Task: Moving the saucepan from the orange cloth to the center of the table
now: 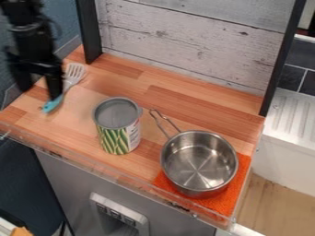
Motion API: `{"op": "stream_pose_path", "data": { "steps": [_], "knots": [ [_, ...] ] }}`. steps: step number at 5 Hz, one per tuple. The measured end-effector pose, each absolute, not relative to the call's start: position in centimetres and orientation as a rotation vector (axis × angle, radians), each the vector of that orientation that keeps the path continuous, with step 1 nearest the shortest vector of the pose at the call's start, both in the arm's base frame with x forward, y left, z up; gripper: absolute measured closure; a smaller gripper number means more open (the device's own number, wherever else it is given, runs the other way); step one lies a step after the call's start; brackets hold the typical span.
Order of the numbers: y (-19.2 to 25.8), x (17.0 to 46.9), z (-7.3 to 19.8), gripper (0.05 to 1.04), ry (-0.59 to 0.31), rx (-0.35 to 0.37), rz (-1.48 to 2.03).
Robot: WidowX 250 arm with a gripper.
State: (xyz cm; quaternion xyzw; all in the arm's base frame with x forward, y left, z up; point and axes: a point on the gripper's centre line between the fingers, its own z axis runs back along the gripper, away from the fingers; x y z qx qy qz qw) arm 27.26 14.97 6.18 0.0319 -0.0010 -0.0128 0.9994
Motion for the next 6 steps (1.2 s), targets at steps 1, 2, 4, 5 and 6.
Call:
{"op": "stream_pose_path", "data": {
  "steps": [1, 2, 4, 5, 6],
  "knots": [
    [10.1, 28.5, 8.2, 0.083, -0.059, 0.094, -0.174],
    [5.4, 28.5, 9.8, 0.083, -0.103, 0.118, -0.268],
    [-4.6, 26.3, 8.3, 0.083, -0.113, 0.097, -0.488],
    [-9.3, 25.2, 6.7, 0.083, -0.090, 0.079, -0.553],
    [-11.0, 24.3, 5.7, 0.083, -0.061, 0.077, -0.563]
  ]
}}
